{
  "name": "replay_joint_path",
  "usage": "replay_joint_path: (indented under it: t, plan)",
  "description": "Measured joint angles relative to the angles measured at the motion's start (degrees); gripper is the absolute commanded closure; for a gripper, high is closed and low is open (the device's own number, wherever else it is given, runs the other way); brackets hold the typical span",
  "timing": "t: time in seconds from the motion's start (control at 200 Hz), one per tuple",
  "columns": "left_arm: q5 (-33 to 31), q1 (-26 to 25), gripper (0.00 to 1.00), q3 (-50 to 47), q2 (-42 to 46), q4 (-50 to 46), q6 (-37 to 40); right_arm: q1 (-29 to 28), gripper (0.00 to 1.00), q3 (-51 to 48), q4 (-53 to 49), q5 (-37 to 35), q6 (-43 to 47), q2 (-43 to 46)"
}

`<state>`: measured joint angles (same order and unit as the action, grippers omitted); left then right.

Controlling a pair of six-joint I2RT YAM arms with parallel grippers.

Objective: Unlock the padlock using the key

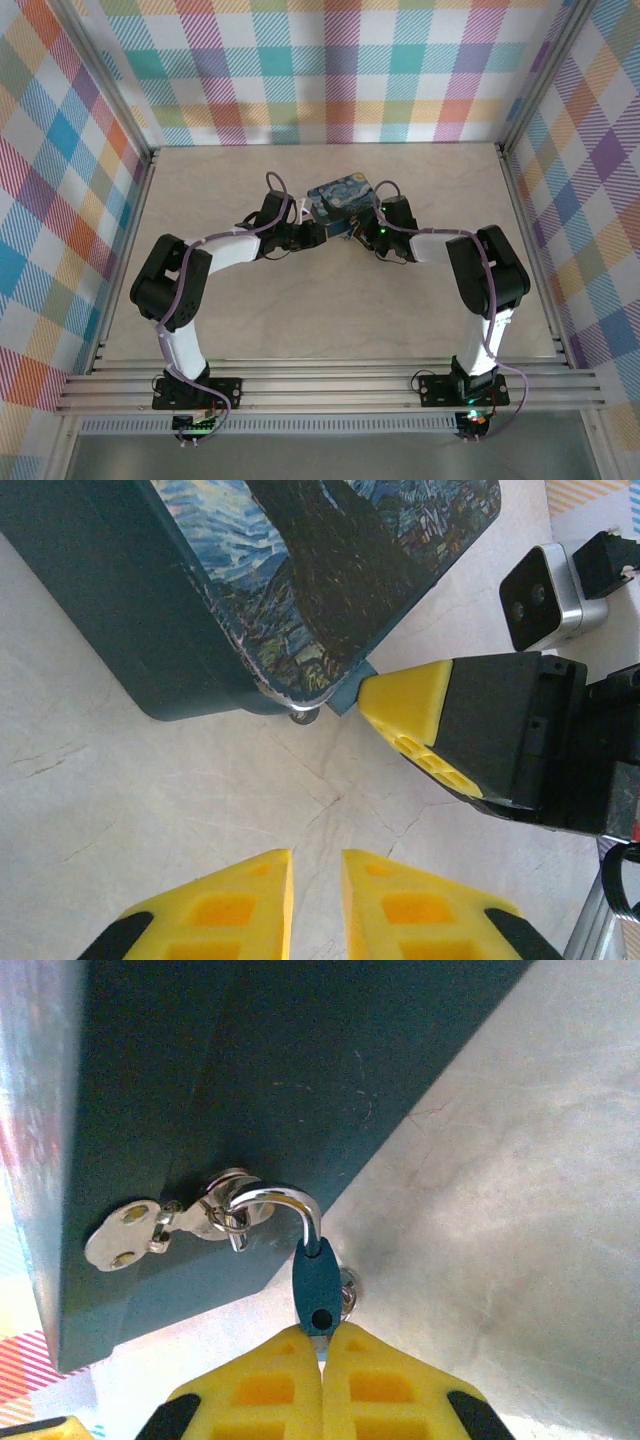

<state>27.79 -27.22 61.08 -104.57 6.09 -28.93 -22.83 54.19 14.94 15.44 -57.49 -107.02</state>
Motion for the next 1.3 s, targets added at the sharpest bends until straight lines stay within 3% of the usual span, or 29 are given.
replay_joint_path:
  t: [0.42,0.715,0.985,1.15,1.305]
  plan:
    - [-0.3,0.0,0.8,0.0,0.0,-0.1,0.0,0.0,1.0,-0.1,2.4,-1.0,-7.7,0.2]
    - [-0.7,0.0,0.79,0.0,0.2,-0.3,0.0,1.5,1.0,-0.4,-0.6,-1.9,-7.3,3.6]
    - [-2.2,0.0,0.78,4.0,1.7,-5.1,1.8,10.1,1.0,1.7,-13.6,-1.1,3.4,10.4]
    - [-4.4,0.1,0.77,8.7,2.1,-9.2,4.9,15.9,1.0,11.6,-26.5,-1.0,14.6,9.4]
    - [-6.5,0.1,0.77,12.5,2.3,-13.6,8.5,20.7,1.0,19.7,-32.2,-1.4,22.8,4.2]
